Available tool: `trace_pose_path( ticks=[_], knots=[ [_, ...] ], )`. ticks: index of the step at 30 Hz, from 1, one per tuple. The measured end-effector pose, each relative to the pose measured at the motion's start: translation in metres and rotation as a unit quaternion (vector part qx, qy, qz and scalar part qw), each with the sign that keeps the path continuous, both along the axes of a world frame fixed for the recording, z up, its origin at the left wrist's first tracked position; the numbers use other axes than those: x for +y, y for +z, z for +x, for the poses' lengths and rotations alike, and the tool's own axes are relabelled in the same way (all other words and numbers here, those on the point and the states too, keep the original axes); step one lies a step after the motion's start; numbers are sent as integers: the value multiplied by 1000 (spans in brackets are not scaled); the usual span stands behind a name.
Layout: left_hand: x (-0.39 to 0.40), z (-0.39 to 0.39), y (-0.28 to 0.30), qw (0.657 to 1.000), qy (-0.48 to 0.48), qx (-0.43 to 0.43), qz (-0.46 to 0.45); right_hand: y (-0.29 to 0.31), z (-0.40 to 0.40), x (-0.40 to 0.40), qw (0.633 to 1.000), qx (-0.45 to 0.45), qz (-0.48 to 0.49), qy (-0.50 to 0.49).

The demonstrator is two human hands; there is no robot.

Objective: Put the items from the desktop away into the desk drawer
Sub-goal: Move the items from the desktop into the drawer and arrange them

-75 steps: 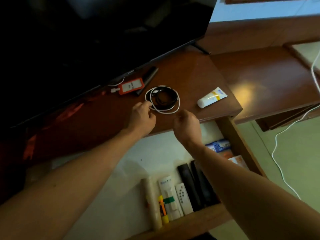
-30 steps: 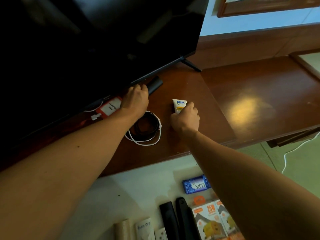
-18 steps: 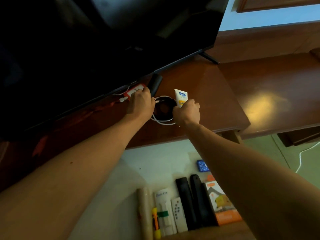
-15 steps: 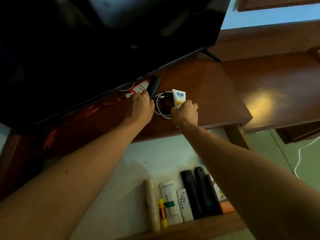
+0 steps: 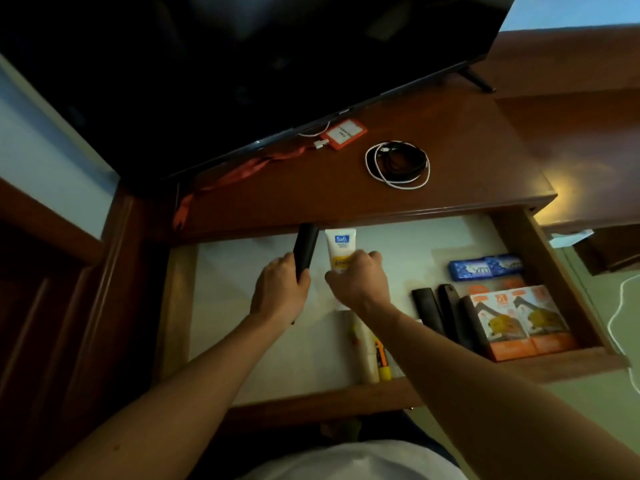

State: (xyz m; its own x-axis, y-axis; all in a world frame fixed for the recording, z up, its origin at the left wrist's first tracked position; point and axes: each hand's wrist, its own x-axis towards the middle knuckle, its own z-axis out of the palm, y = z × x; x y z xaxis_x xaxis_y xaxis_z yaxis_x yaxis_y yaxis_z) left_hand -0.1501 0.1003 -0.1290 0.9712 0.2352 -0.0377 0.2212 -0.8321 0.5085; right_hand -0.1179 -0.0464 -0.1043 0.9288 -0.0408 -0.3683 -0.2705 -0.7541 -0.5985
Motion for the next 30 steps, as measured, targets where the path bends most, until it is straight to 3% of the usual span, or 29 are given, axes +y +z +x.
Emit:
trace_pose_path(
  ticks=[6,12,23,30],
  knots=[
    [4,-41,-40,995,23,93,-23,-30,-34,1,991,85,-86,58],
    [5,-59,-70,976,62,205,-25,-58,-58,11,974,93,-140,154],
    [10,-54,-84,960,10,278,3,-80,-63,23,926,93,-234,280],
    [14,-35,-86,954,-19,298,-38,-86,-49,29,906,47,-268,323]
  ],
)
